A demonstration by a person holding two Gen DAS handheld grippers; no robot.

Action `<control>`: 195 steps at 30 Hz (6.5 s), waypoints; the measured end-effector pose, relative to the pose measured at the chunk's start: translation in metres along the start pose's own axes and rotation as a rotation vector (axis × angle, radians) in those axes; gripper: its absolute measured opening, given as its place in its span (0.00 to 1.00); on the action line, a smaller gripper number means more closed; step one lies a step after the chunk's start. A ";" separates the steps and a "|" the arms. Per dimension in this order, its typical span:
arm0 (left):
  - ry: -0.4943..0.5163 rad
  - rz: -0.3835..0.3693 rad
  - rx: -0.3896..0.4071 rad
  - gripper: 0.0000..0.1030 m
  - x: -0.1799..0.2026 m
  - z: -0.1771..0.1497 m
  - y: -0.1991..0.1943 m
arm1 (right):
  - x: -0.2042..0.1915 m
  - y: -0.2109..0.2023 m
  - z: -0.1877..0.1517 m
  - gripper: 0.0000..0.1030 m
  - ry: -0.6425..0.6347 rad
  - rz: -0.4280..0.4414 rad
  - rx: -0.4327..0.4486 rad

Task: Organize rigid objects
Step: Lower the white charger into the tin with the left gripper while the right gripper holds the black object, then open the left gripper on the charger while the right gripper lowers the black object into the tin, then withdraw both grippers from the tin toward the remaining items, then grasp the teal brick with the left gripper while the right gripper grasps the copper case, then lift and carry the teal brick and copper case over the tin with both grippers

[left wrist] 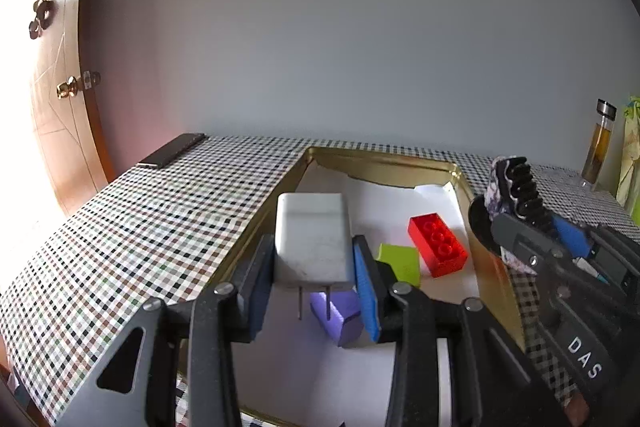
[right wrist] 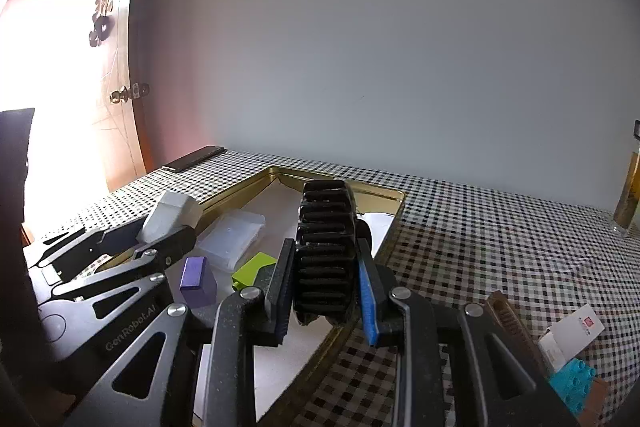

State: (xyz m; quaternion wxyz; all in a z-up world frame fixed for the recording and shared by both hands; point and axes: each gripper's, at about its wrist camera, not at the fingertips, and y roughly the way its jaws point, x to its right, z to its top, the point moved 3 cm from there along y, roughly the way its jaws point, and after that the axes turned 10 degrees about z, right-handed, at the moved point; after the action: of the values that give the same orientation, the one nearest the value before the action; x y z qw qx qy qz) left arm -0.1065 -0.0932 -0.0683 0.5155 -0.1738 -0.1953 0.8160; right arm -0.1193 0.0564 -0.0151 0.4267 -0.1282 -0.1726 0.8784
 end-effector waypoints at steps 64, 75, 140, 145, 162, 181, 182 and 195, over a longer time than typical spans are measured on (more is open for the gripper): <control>0.079 -0.005 -0.012 0.99 0.042 0.004 -0.026 | 0.026 -0.054 -0.009 0.77 0.032 -0.085 0.035; 0.230 -0.224 0.020 0.99 0.157 -0.016 -0.078 | 0.117 -0.154 -0.058 0.85 0.241 -0.351 0.063; 0.285 -0.308 -0.075 0.30 0.203 -0.029 -0.053 | 0.175 -0.121 -0.088 0.86 0.453 -0.377 -0.229; 0.263 -0.318 -0.090 0.30 0.196 -0.034 -0.049 | 0.173 -0.105 -0.090 0.86 0.421 -0.407 -0.317; 0.188 -0.352 -0.090 0.30 0.184 -0.030 -0.049 | 0.155 -0.092 -0.093 0.51 0.351 -0.348 -0.368; 0.170 -0.339 -0.008 0.30 0.179 -0.025 -0.062 | 0.120 -0.101 -0.066 0.45 0.231 -0.289 -0.097; 0.167 -0.339 -0.002 0.30 0.178 -0.025 -0.063 | 0.119 -0.102 -0.066 0.45 0.224 -0.286 -0.089; 0.153 -0.300 0.120 0.30 0.170 -0.022 -0.084 | 0.109 -0.120 -0.056 0.45 0.150 -0.267 0.057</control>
State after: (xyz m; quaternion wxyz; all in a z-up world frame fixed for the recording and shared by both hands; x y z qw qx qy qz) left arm -0.0998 0.0971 -0.0596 0.6541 -0.1733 -0.1303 0.7247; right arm -0.0795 0.2234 -0.0243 0.5548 -0.1573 -0.1306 0.8065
